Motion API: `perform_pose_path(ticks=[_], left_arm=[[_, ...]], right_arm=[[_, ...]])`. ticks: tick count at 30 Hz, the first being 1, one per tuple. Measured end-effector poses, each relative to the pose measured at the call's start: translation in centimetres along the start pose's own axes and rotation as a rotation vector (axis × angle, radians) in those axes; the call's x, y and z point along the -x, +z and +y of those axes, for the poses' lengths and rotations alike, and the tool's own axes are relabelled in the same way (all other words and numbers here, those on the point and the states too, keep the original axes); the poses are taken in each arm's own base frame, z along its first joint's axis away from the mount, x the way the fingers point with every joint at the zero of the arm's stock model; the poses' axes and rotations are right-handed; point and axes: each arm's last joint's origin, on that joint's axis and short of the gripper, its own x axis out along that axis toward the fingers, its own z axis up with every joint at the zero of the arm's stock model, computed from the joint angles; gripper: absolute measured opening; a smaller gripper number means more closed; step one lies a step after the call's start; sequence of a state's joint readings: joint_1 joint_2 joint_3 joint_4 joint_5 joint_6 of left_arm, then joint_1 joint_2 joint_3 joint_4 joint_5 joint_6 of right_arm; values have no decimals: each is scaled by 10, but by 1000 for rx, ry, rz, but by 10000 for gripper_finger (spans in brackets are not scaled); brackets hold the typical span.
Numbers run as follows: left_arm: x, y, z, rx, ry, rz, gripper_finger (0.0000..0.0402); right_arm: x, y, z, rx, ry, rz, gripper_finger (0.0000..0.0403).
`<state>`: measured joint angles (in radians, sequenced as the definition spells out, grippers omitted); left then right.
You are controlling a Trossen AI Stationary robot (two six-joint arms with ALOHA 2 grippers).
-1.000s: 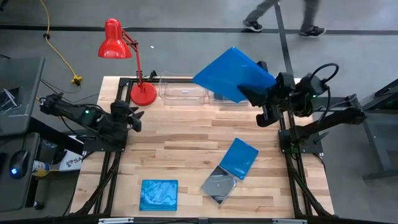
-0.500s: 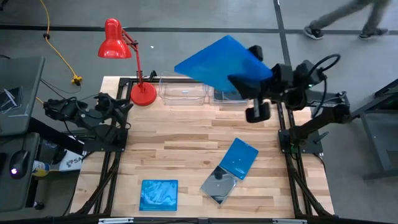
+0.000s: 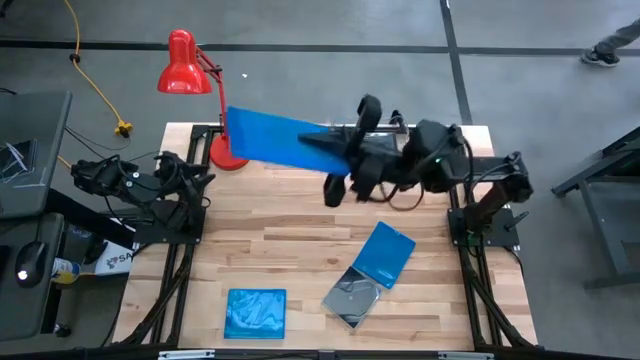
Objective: Pick & place jewel cases by type
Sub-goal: Put the top left blue cd case into the left transparent bin
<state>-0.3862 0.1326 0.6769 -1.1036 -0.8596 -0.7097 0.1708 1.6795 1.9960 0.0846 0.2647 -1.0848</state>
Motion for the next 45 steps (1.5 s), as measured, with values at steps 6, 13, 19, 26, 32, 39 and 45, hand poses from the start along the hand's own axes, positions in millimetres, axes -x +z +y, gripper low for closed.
perform_pose_path(ticks=[6, 13, 19, 26, 32, 39, 45], left_arm=[[0, -1, -1, -27, -33, 27, 182], [0, -1, -2, -24, -61, 50, 182], [0, -1, -3, -16, -88, 63, 182], [0, -1, -4, -13, -107, 75, 182], [0, -1, -4, -13, -112, 78, 182], [0, -1, -4, -18, -104, 71, 182], [0, -1, -4, -21, -100, 68, 182]], right_arm=[[-11, 22, 12, 269, -66, 99, 0], [-27, 28, 42, 692, -35, 336, 0], [-39, 14, 64, 839, 22, 467, 0], [-42, 8, 63, 857, 22, 464, 0], [-42, 7, 63, 858, 22, 462, 0], [-46, -2, 54, 443, -120, 451, 0], [-49, -19, 42, -67, -284, 481, 0]])
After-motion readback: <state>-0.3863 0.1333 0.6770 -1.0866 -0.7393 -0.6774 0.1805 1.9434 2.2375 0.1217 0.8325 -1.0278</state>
